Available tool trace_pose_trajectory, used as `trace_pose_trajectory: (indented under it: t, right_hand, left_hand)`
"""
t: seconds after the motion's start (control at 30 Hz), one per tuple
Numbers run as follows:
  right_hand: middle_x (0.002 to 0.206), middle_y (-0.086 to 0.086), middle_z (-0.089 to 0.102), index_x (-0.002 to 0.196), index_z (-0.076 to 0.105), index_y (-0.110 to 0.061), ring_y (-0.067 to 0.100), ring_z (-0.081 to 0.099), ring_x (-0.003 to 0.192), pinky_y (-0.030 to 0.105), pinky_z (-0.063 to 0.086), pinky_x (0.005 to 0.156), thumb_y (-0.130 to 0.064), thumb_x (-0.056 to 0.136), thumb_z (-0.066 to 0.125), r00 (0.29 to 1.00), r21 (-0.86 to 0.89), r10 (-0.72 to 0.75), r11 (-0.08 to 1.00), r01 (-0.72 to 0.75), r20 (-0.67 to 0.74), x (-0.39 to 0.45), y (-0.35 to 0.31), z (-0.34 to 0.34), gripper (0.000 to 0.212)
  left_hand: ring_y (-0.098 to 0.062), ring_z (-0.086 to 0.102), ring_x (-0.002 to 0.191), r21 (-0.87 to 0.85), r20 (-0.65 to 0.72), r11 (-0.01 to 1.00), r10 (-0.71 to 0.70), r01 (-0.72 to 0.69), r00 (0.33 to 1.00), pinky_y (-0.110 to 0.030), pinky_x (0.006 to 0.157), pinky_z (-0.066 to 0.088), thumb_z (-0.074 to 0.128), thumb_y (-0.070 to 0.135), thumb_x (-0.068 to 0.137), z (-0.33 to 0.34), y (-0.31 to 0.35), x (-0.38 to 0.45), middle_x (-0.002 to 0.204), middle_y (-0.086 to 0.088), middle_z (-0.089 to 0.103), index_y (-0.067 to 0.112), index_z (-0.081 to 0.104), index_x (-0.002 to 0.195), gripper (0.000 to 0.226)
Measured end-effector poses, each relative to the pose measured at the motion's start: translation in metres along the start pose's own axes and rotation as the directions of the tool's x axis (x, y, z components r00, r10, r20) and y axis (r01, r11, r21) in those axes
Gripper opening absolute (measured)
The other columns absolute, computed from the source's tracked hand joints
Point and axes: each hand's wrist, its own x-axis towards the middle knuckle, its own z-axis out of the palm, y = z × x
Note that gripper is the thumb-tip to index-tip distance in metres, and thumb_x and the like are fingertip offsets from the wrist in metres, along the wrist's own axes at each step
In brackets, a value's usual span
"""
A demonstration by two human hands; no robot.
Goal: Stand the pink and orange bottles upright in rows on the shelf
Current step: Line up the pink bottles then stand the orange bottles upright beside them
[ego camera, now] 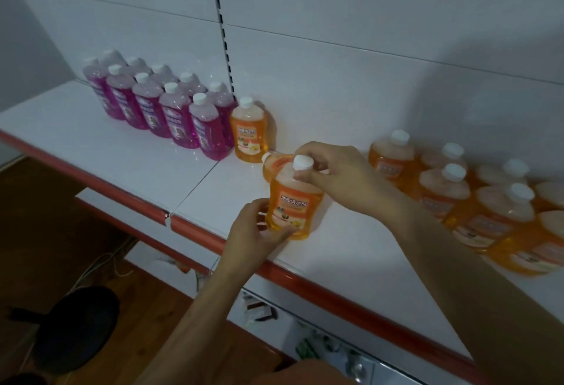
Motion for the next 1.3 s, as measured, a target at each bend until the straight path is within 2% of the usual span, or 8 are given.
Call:
trace_pose_trajectory:
  t: [0.17, 0.33, 0.43, 0.67, 0.83, 0.97, 1.13, 1.3]
  right_hand:
    - [0.094, -0.012, 0.066, 0.103, 0.065, -0.022, 0.005, 0.06, 0.092, 0.024, 0.049, 0.08, -0.028, 0.092, 0.065, 0.998, -0.108, 0.065, 0.992, -0.067, -0.027, -0.019, 0.021, -0.041, 0.013]
    - [0.096, -0.009, 0.062, 0.108, 0.061, -0.028, 0.008, 0.056, 0.087, 0.021, 0.04, 0.069, -0.032, 0.092, 0.062, 0.978, -0.272, 0.185, 0.94, -0.206, -0.099, -0.028, 0.046, -0.066, 0.016]
    - [0.1, -0.006, 0.064, 0.109, 0.06, -0.028, 0.017, 0.059, 0.095, 0.036, 0.047, 0.084, -0.033, 0.092, 0.06, 0.97, -0.339, 0.201, 0.911, -0.237, -0.139, -0.028, 0.062, -0.073, 0.018]
    - [0.118, 0.007, 0.063, 0.122, 0.058, -0.016, 0.025, 0.056, 0.11, 0.04, 0.042, 0.096, -0.026, 0.097, 0.054, 0.96, -0.582, 0.17, 0.766, -0.272, -0.225, -0.034, 0.079, -0.072, 0.027]
    - [0.131, 0.002, 0.058, 0.126, 0.059, -0.016, 0.021, 0.049, 0.123, 0.035, 0.038, 0.105, -0.023, 0.094, 0.058, 0.948, -0.556, 0.017, 0.806, -0.202, -0.319, -0.031, 0.076, -0.067, 0.033]
    - [0.132, -0.002, 0.056, 0.129, 0.056, -0.018, 0.016, 0.048, 0.123, 0.031, 0.043, 0.1, -0.029, 0.096, 0.056, 0.912, -0.404, -0.089, 0.91, -0.088, -0.4, -0.009, 0.054, -0.051, 0.034]
    - [0.135, -0.001, 0.053, 0.135, 0.051, -0.017, 0.016, 0.05, 0.123, 0.032, 0.042, 0.102, -0.033, 0.095, 0.058, 0.948, -0.222, -0.135, 0.972, 0.071, -0.289, 0.043, 0.021, 0.001, 0.044]
    - [0.141, -0.002, 0.049, 0.144, 0.041, -0.023, 0.015, 0.048, 0.127, 0.026, 0.038, 0.099, -0.038, 0.095, 0.058, 0.966, -0.241, -0.106, 0.969, 0.047, -0.236, 0.095, -0.003, 0.046, 0.054]
  left_hand:
    - [0.0, 0.06, 0.105, 0.002, 0.08, 0.992, 0.125, -0.126, 0.989, -0.016, 0.088, 0.048, 0.078, 0.046, 0.08, 0.045, 0.024, 0.009, 0.119, 0.012, 0.062, 0.027, 0.056, 0.124, 0.053]
    - [-0.004, 0.058, 0.1, 0.036, 0.154, 0.975, 0.21, -0.218, 0.965, -0.025, 0.086, 0.051, 0.077, 0.036, 0.082, 0.093, 0.05, 0.042, 0.117, 0.006, 0.065, 0.021, 0.056, 0.125, 0.05]
    - [-0.01, 0.059, 0.101, 0.098, 0.163, 0.964, 0.228, -0.246, 0.96, -0.026, 0.084, 0.051, 0.074, 0.039, 0.084, 0.115, 0.061, 0.061, 0.117, 0.001, 0.063, 0.019, 0.057, 0.126, 0.049]
    - [-0.017, 0.065, 0.1, 0.12, 0.151, 0.96, 0.236, -0.255, 0.96, -0.027, 0.082, 0.054, 0.066, 0.039, 0.091, 0.141, 0.069, 0.078, 0.116, -0.004, 0.066, 0.018, 0.061, 0.128, 0.043]
    - [-0.011, 0.064, 0.103, 0.062, 0.137, 0.965, 0.246, -0.256, 0.959, -0.025, 0.085, 0.055, 0.063, 0.035, 0.094, 0.123, 0.074, 0.063, 0.12, 0.001, 0.062, 0.018, 0.056, 0.135, 0.045]
    - [0.002, 0.062, 0.095, -0.007, -0.052, 0.972, 0.234, -0.234, 0.971, -0.008, 0.078, 0.049, 0.058, 0.024, 0.097, 0.082, 0.073, 0.038, 0.114, 0.01, 0.065, 0.022, 0.062, 0.126, 0.029]
    - [0.006, 0.062, 0.092, -0.024, -0.293, 0.996, 0.077, -0.088, 0.953, -0.005, 0.073, 0.046, 0.057, 0.022, 0.097, 0.015, 0.04, 0.038, 0.107, 0.012, 0.067, 0.024, 0.065, 0.116, 0.02]
    - [-0.005, 0.059, 0.11, -0.011, -0.283, 0.998, -0.055, 0.054, 0.958, -0.016, 0.088, 0.047, 0.059, 0.028, 0.096, -0.036, -0.009, 0.068, 0.132, 0.004, 0.06, 0.019, 0.054, 0.135, 0.04]
